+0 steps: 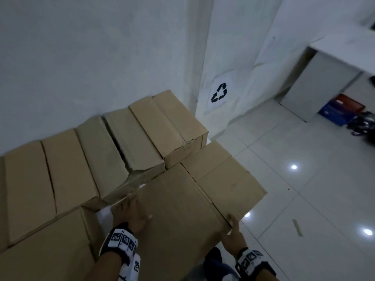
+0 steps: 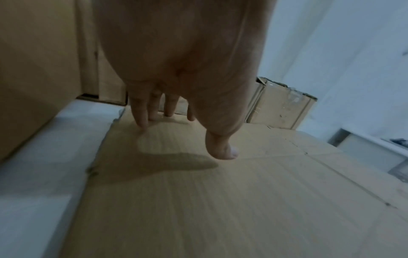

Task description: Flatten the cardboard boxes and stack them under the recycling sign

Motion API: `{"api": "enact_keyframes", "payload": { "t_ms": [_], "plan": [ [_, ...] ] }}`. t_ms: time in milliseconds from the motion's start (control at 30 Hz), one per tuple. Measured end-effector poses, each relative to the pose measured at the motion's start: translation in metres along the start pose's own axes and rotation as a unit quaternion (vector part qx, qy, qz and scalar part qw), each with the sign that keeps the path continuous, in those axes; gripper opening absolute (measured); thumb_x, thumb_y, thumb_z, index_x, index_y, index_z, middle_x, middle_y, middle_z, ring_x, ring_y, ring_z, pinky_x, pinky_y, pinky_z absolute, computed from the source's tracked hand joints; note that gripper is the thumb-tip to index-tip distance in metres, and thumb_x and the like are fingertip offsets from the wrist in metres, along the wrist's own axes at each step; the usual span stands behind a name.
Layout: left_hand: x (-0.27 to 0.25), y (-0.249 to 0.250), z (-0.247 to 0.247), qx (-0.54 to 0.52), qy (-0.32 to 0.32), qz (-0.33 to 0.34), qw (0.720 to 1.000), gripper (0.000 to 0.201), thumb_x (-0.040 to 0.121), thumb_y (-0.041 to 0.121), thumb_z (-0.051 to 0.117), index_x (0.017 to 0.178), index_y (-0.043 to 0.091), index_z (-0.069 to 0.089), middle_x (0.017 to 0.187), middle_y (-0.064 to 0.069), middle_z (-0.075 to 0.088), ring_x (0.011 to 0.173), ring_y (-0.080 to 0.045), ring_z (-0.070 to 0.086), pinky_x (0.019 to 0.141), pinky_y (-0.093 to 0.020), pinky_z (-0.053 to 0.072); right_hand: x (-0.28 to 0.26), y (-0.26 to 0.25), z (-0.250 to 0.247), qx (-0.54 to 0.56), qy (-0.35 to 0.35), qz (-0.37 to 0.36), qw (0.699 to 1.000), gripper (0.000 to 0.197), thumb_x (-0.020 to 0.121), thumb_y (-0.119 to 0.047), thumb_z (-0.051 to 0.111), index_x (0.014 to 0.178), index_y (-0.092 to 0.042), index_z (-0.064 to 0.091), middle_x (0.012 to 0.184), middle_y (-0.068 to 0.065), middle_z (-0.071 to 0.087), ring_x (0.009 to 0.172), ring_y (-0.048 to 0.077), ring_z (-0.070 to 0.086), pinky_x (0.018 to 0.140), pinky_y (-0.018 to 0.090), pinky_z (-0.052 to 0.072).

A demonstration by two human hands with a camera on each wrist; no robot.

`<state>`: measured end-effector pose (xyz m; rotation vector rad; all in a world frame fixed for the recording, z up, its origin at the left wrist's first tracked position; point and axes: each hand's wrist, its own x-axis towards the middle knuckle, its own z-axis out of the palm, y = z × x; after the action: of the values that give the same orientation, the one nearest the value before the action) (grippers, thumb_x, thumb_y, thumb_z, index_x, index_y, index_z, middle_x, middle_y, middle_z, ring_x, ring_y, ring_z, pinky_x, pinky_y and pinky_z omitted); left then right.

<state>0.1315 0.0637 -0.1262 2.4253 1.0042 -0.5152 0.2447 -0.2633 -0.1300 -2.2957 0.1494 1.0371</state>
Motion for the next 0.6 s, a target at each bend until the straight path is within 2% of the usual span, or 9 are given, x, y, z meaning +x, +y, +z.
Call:
{"api": "enact_keyframes", "payload": {
  "t_ms": [67,100,167,267,300,333,433,533,600],
  "plan": [
    [0.002,0.002,-0.009,0.038,-0.026,-0.022,0.999,0.105,0.075,0.07,0.061,0.153,0.021,0.01,0.161,-0.006,0.012,0.146,-0.028,0.02,0.118,-0.044,0.021,-0.005,-0.003,0.021,0.057,-0.008,0.002,0.998,0.084,0.09,-0.017,0.056,0.15,-0.021,-0.003,0.154,0.014,0.018,0.131,0.032,0.037,0.11,0.043,0.036],
    [0.004,0.002,-0.012,0.045,-0.038,-0.032,0.998,0.108,0.073,0.073,0.059,0.153,0.021,0.009,0.161,-0.007,0.013,0.146,-0.03,0.021,0.117,-0.045,0.023,-0.01,-0.005,0.029,0.077,-0.006,0.008,0.997,0.088,0.089,-0.015,0.058,0.15,-0.018,-0.005,0.156,0.011,0.009,0.133,0.031,0.033,0.11,0.043,0.036],
    [0.009,-0.001,-0.012,0.026,-0.04,-0.033,0.998,0.11,0.072,0.073,0.06,0.153,0.021,0.007,0.16,-0.008,0.016,0.144,-0.032,0.024,0.116,-0.046,0.026,-0.015,-0.005,0.043,0.117,0.023,0.039,0.992,0.094,0.087,-0.014,0.063,0.151,-0.019,-0.006,0.154,0.008,0.01,0.115,0.028,0.04,0.095,0.039,0.045],
    [0.011,0.0,-0.012,0.012,-0.042,-0.042,0.998,0.108,0.075,0.069,0.061,0.153,0.021,0.006,0.16,-0.008,0.015,0.143,-0.034,0.025,0.114,-0.047,0.029,-0.017,0.005,0.056,0.235,0.06,0.1,0.965,0.111,0.072,-0.021,0.074,0.144,-0.045,-0.008,0.14,-0.002,0.027,0.115,0.032,0.047,0.101,0.051,0.044],
    [0.01,0.001,-0.012,0.022,-0.047,-0.05,0.997,0.104,0.077,0.069,0.059,0.153,0.021,0.008,0.159,-0.008,0.015,0.142,-0.034,0.025,0.114,-0.047,0.029,-0.01,0.017,0.06,0.266,0.062,0.124,0.954,0.107,0.071,-0.024,0.074,0.142,-0.049,-0.003,0.14,0.002,0.035,0.116,0.035,0.049,0.102,0.056,0.042],
    [0.009,0.004,-0.013,0.038,-0.051,-0.058,0.996,0.099,0.078,0.071,0.055,0.153,0.021,0.012,0.159,-0.008,0.016,0.142,-0.034,0.024,0.114,-0.047,0.029,-0.003,0.028,0.061,0.278,0.063,0.144,0.948,0.102,0.073,-0.024,0.074,0.144,-0.041,0.004,0.137,0.01,0.043,0.115,0.036,0.051,0.101,0.057,0.042],
    [0.008,0.009,-0.01,0.037,-0.038,-0.079,0.995,0.089,0.076,0.076,0.049,0.144,0.021,0.034,0.152,-0.011,0.029,0.138,-0.034,0.031,0.111,-0.049,0.032,-0.01,0.021,0.048,0.296,-0.016,0.207,0.932,0.086,0.067,-0.026,0.08,0.138,-0.004,0.036,0.115,0.02,0.058,0.094,0.035,0.06,0.079,0.046,0.053],
    [0.01,0.022,-0.009,-0.033,-0.013,-0.063,0.997,0.077,0.077,0.072,0.055,0.132,0.019,0.043,0.135,-0.011,0.05,0.121,-0.033,0.049,0.098,-0.044,0.043,0.0,0.034,0.032,0.322,-0.052,0.223,0.918,0.066,0.08,-0.03,0.073,0.134,-0.009,0.041,0.114,0.013,0.055,0.095,0.035,0.056,0.068,0.042,0.054],
    [0.01,0.038,-0.008,-0.062,-0.026,-0.039,0.997,0.073,0.082,0.066,0.055,0.137,0.02,0.04,0.13,-0.008,0.057,0.114,-0.032,0.056,0.088,-0.037,0.046,0.013,0.047,0.021,0.348,-0.042,0.21,0.913,0.069,0.071,-0.04,0.076,0.129,-0.017,0.045,0.122,0.006,0.053,0.103,0.034,0.055,0.074,0.045,0.055]
  ]
}}
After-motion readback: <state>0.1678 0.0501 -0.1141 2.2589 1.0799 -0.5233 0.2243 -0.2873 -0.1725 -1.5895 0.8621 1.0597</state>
